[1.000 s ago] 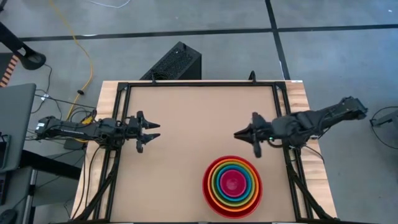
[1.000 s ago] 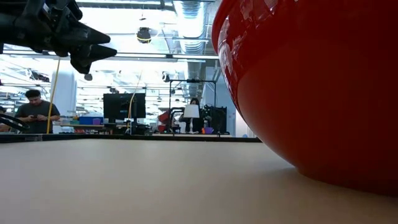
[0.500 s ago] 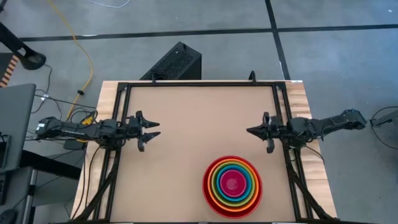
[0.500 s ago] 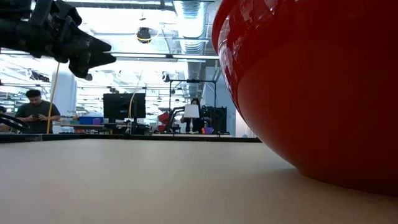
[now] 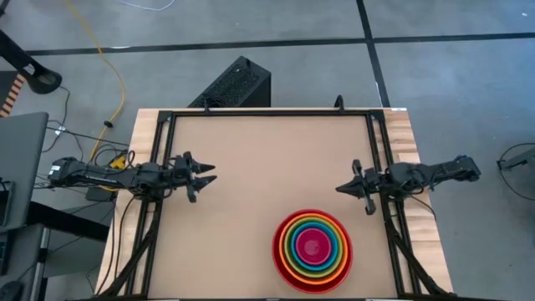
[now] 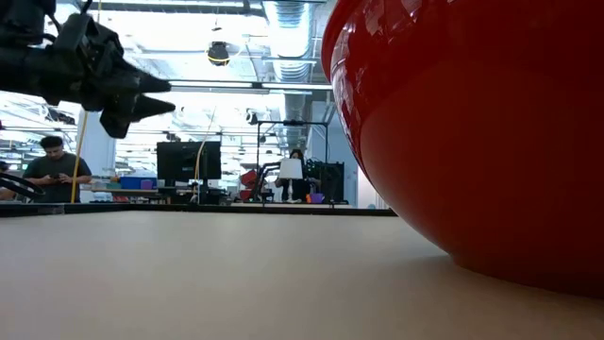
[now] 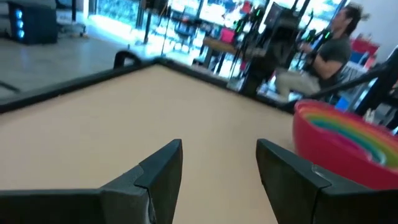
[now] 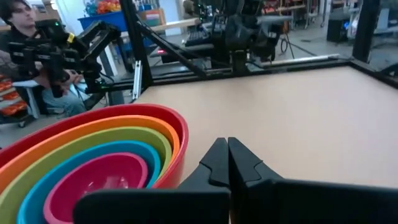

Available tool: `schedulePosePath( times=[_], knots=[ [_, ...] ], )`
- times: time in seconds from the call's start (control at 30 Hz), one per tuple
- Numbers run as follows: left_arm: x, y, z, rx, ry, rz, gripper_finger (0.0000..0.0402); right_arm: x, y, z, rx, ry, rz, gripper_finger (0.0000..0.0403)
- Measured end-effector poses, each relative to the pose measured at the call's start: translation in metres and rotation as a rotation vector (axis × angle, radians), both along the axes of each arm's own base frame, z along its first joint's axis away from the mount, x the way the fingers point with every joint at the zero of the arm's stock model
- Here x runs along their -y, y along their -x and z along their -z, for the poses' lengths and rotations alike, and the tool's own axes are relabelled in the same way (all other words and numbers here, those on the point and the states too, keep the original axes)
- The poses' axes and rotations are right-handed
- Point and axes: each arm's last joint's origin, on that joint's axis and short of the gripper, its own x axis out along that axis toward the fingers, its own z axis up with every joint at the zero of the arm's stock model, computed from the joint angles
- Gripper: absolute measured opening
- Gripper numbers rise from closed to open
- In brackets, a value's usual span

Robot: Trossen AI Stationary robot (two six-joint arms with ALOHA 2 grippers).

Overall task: Nest bowls inside each other by size order
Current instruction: Return to Home Position

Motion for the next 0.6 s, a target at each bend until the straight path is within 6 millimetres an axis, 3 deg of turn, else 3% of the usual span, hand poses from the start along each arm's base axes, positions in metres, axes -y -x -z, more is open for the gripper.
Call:
schedulePosePath(
  times=[0.33,0.6],
  knots=[
    [0.0,0.001,0.016,-0.135,0.132,-0.003,0.0194,-0.002,0.001,0.004,0.063,0.014,-0.086,0.0001],
    [0.0,0.001,0.018,-0.143,0.175,-0.009,0.0194,-0.003,-0.002,0.009,0.082,0.04,-0.085,0.0001]
  ],
)
